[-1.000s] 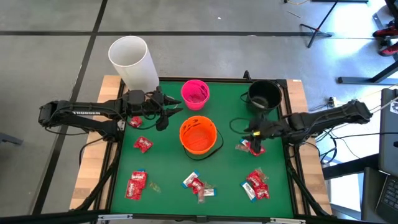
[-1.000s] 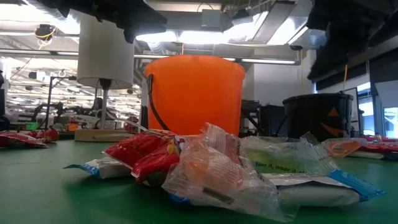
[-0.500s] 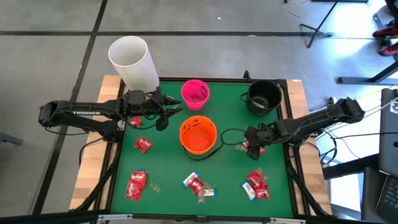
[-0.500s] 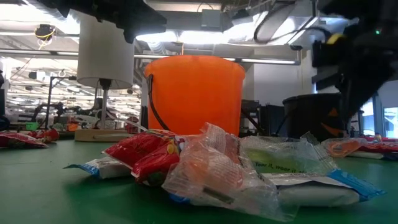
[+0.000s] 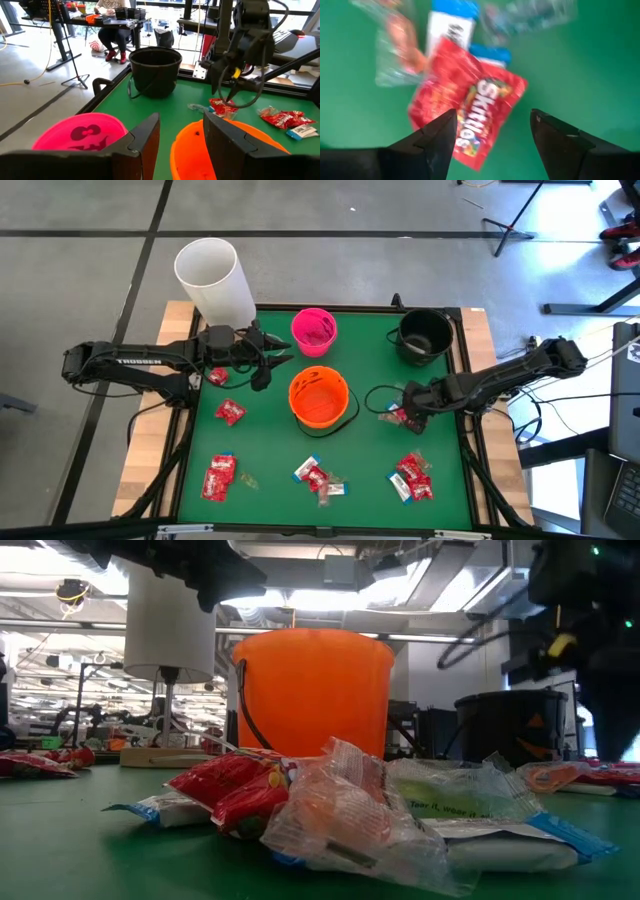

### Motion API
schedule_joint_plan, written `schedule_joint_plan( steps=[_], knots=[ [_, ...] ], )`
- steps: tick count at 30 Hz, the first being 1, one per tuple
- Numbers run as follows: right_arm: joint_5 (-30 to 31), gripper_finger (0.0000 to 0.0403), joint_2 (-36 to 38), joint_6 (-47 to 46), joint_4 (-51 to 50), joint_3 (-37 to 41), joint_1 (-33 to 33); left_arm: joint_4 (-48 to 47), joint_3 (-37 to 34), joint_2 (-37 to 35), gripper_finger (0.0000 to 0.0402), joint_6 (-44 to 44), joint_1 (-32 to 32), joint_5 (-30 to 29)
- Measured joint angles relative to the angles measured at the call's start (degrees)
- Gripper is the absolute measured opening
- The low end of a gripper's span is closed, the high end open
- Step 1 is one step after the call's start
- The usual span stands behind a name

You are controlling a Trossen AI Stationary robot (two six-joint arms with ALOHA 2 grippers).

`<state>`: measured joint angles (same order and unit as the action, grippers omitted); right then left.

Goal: Sort candy
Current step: Put the red candy into the orange bucket

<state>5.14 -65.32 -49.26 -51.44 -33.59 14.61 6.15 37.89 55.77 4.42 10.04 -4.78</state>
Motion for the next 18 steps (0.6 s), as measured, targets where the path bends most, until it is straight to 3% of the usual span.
schedule_joint_plan(
  steps=[7, 11, 18],
  knots=[
    [-1.81, 0.0244, 0.09, -1.92, 10.16, 5.13, 0.00, -0.11, 0.00, 0.00, 0.0141, 0.12, -0.40, 0.00],
    [-1.84, 0.0233, 0.14, -3.12, 10.71, 6.76, 0.02, -0.11, 0.00, 0.00, 0.0141, 1.18, -0.39, 0.00],
    [-1.81, 0.0113, 2.04, -2.86, 9.16, 6.85, 0.02, -0.11, 0.00, 0.00, 0.0141, 1.47, -0.39, 0.00]
  ],
)
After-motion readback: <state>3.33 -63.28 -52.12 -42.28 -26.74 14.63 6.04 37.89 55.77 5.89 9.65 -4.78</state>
